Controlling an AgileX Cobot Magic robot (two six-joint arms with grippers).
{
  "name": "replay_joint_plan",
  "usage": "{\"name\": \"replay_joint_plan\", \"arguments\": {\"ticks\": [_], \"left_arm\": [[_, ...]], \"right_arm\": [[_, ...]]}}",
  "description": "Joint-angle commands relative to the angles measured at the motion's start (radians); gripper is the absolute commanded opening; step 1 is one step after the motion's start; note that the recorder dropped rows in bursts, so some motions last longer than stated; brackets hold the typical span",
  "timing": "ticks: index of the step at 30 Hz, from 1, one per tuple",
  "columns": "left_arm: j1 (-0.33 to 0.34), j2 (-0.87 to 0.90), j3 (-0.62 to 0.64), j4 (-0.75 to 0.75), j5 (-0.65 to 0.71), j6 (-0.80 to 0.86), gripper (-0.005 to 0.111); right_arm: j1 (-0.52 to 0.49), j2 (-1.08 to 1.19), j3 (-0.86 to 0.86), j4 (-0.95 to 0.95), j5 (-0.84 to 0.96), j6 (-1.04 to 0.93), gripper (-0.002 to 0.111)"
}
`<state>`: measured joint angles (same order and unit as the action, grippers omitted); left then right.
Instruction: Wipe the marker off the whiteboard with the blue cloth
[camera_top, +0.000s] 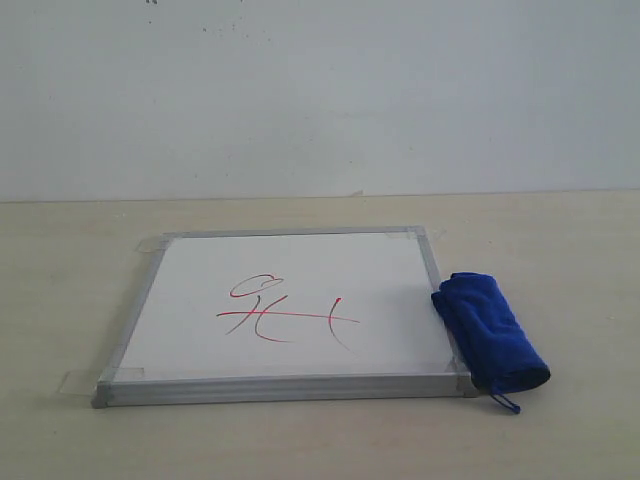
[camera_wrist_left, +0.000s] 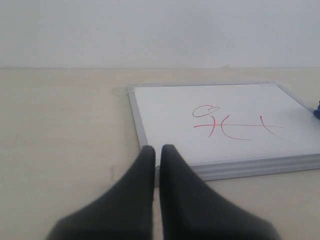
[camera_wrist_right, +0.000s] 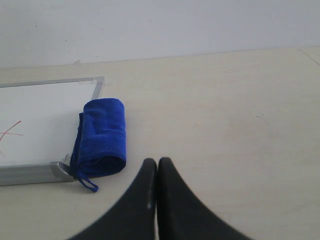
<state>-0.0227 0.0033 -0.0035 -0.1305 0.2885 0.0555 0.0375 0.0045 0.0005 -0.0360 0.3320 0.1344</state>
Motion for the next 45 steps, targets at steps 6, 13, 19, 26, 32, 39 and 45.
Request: {"name": "replay_joint_plan", "arguments": {"ticks": [6,13,19,26,32,39,45], "left_arm": [[0.001,-0.003,0.004,-0.001,-0.003,0.005,0.004],[0.001,-0.003,0.004,-0.001,-0.003,0.005,0.004],[0.001,-0.003,0.004,-0.001,-0.003,0.005,0.004],[0.001,-0.003,0.004,-0.001,-0.003,0.005,0.004],[0.001,-0.003,0.004,-0.001,-0.003,0.005,0.004],[0.001,-0.003,0.004,-0.001,-0.003,0.005,0.004],[0.001,-0.003,0.004,-0.001,-0.003,0.005,0.004]], "right_arm": [[-0.007,-0.005,-0.001,0.000,-0.028,-0.004,0.000],[-0.007,-0.005,-0.001,0.005,-0.196,0.006,0.000],[-0.007,-0.005,-0.001,0.005,-0.567,0.037,0.000],[-0.007,0.052,-0.167,0.005,-0.376,-0.022,0.000],[-0.007,0.242,-0.324,0.005,-0.319,-0.056,0.000],[-0.007,0.307,-0.351,0.005,-0.467,-0.052,0.000],[-0.007,0.383,-0.351,0.005,-0.465,-0.006,0.000]]}}
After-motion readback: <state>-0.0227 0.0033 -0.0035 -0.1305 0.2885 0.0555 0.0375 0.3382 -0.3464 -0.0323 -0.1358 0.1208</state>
